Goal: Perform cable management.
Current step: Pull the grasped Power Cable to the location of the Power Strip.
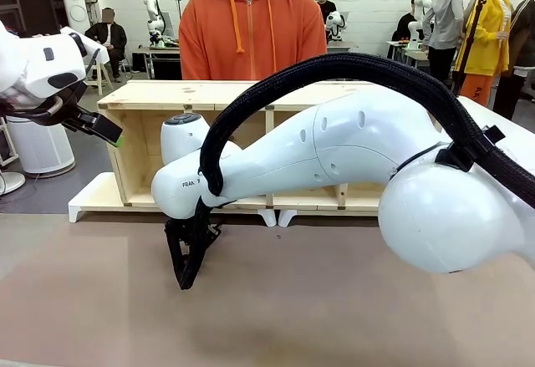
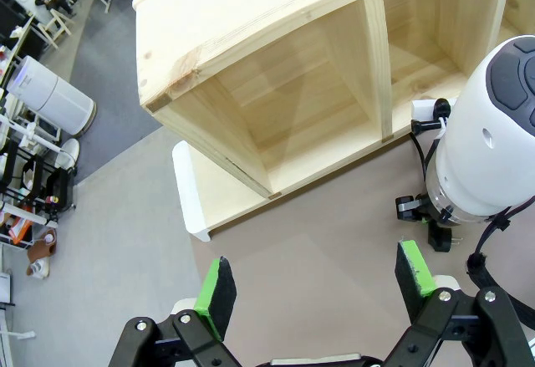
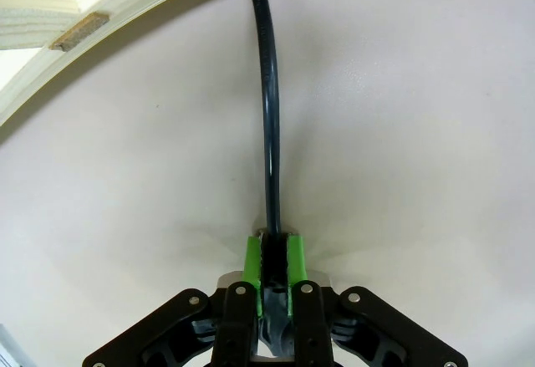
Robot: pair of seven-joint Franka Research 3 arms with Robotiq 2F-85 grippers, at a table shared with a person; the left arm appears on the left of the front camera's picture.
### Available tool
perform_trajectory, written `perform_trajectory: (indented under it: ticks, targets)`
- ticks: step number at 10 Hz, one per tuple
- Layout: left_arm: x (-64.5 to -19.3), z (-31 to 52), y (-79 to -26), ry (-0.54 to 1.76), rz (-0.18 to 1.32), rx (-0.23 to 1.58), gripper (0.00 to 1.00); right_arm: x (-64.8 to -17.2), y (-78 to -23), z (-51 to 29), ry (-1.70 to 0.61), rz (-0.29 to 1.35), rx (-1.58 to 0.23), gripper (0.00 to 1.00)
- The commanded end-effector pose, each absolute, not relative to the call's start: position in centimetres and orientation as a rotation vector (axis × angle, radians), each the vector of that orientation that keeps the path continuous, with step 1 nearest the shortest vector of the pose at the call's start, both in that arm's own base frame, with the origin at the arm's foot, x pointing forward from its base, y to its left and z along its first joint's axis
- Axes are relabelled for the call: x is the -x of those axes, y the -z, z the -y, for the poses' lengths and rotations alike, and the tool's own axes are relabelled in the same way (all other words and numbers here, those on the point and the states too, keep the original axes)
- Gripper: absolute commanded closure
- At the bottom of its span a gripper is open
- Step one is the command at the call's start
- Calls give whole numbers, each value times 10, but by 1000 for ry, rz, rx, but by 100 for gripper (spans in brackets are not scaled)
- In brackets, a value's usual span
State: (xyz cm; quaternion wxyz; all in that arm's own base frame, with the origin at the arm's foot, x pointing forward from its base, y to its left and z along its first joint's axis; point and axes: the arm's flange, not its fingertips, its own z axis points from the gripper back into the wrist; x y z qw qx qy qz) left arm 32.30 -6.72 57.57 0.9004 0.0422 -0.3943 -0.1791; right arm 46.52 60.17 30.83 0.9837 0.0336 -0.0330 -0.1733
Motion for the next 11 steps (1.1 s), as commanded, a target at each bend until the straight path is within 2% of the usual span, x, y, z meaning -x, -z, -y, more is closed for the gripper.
perform_trajectory:
  ticks: [1,2,11]
  targets:
    - [-323,66,-575,370,815,-82,0,-465,-308,-602,349,66,-67,100]
    - [-323,66,-575,370,815,-82,0,-465,-308,-602,349,66,-67,86]
    - [-323,66,-575,370,815,-82,0,-392,-366,-563,83,-137,165,86]
